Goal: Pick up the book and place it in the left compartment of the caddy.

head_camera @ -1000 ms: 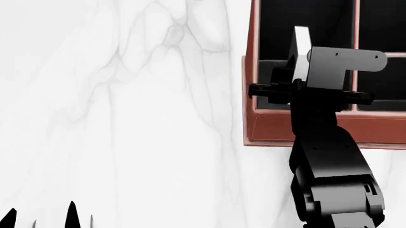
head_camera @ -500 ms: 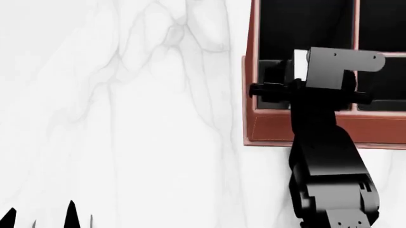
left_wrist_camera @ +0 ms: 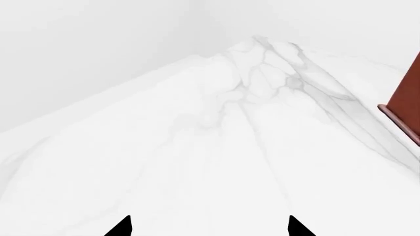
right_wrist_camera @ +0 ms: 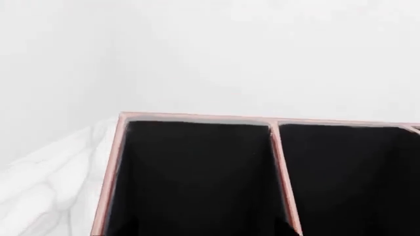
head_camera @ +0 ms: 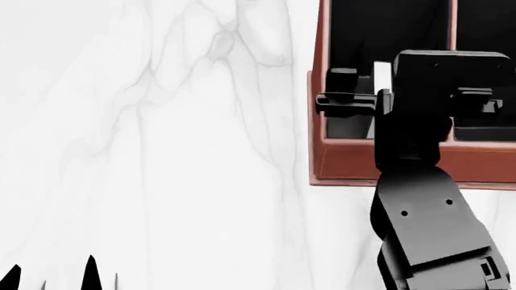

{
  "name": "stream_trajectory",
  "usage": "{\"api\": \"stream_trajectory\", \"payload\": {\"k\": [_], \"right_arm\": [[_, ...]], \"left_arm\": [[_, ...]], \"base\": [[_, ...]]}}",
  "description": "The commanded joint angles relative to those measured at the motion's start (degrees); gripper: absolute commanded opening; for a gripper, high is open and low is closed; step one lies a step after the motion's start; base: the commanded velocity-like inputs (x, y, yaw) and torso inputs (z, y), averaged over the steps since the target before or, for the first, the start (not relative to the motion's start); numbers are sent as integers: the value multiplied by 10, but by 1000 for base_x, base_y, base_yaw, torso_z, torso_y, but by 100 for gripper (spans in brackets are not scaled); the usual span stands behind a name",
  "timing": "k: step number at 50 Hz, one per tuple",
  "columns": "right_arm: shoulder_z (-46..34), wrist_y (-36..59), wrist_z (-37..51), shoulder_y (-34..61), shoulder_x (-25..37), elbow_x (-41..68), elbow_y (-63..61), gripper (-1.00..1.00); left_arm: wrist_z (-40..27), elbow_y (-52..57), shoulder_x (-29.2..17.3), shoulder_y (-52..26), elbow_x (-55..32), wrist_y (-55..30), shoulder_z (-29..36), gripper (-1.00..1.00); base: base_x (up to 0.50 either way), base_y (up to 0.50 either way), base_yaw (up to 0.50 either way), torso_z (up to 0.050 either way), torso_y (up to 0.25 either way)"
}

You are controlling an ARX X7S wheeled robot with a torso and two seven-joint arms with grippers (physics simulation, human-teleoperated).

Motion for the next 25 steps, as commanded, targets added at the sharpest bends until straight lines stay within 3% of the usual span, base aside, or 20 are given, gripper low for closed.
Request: {"api": "stream_trajectory", "payload": {"k": [1, 10, 25], "right_arm": [[7, 61, 71, -65, 57, 14, -227, 100], [15, 95, 123, -97, 91, 16, -367, 100], [8, 137, 160, -100, 117, 6, -472, 100]], "left_arm": [[-1, 2, -1, -1, -2, -1, 1, 100], [-3, 3, -2, -3, -3, -3, 2, 100], [-4, 3, -3, -5, -3, -3, 4, 100]], "base": [[0, 0, 0, 0, 0], [0, 0, 0, 0, 0], [0, 0, 0, 0, 0]]}}
